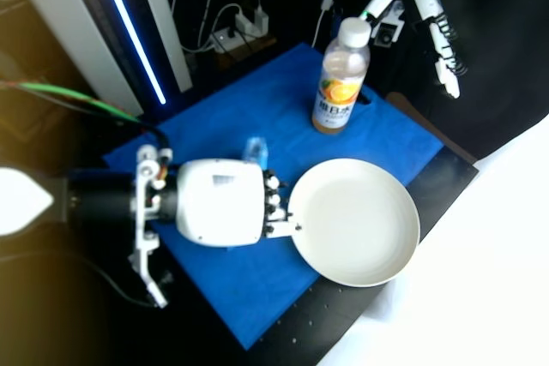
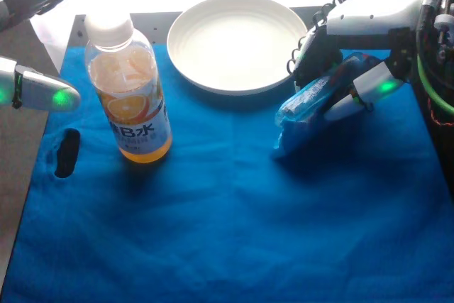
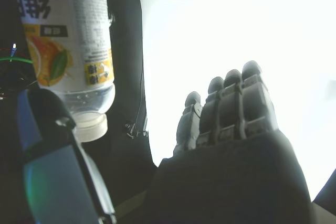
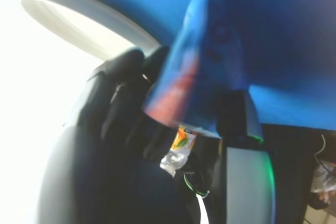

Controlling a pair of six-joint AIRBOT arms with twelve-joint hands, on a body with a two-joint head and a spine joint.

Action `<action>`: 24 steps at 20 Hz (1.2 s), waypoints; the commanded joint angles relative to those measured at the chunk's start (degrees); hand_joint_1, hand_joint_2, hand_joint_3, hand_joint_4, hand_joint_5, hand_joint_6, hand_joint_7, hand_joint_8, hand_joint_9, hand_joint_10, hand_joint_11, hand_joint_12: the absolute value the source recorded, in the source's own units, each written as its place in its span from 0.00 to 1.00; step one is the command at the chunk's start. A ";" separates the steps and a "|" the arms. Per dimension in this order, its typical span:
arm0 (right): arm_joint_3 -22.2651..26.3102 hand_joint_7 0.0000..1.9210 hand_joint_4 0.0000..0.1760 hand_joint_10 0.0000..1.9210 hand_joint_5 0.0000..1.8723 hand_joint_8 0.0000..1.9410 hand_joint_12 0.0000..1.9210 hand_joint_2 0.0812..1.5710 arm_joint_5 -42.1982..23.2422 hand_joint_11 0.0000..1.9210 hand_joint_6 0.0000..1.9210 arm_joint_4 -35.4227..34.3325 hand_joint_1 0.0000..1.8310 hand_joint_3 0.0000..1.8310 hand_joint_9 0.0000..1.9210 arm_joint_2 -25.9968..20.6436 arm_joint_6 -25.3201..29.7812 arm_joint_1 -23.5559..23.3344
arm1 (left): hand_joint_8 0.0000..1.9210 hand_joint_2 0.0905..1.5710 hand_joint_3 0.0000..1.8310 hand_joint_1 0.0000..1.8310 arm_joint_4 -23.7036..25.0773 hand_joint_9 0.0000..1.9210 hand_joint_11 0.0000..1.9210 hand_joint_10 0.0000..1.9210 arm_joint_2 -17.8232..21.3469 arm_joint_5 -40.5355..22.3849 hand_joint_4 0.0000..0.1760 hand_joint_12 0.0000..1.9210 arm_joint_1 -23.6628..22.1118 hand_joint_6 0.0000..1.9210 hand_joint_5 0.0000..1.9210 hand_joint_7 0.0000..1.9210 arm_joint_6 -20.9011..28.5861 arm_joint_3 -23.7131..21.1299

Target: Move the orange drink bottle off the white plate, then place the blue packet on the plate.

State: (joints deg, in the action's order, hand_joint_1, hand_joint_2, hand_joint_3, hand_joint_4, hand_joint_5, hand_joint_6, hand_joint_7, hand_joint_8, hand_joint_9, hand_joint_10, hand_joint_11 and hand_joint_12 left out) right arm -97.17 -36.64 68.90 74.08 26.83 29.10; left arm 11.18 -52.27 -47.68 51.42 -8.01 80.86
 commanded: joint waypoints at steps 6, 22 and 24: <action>-0.40 0.48 0.00 0.59 0.56 0.62 0.87 0.70 -2.56 0.18 0.38 -3.67 0.67 0.00 0.32 0.07 0.15 -3.43 | 0.00 0.38 0.00 0.42 -3.11 0.00 0.00 0.00 0.58 -6.08 0.66 0.00 0.19 0.00 0.00 0.00 0.20 0.11; -10.26 0.53 0.00 0.92 0.65 0.86 0.97 0.63 -0.60 0.58 0.26 -0.11 0.67 0.00 0.55 9.94 0.66 -13.69 | 0.00 0.37 0.00 0.38 -3.43 0.02 0.00 0.00 0.89 -7.91 0.92 0.00 2.23 0.00 0.00 0.01 0.22 -0.53; -12.76 0.52 0.00 1.00 0.61 0.99 1.00 0.65 0.39 0.68 0.35 -0.13 0.65 0.00 0.60 12.38 0.66 -13.69 | 0.00 0.38 0.00 0.37 -3.42 0.00 0.00 0.00 0.85 -8.29 0.98 0.00 2.23 0.00 0.00 0.00 0.22 -0.59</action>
State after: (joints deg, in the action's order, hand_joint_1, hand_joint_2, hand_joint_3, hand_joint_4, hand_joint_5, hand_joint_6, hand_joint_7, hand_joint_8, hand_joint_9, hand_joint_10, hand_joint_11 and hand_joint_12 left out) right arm -110.24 -35.42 72.64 87.50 27.24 16.23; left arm 10.31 -51.86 -49.52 53.93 -8.14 80.20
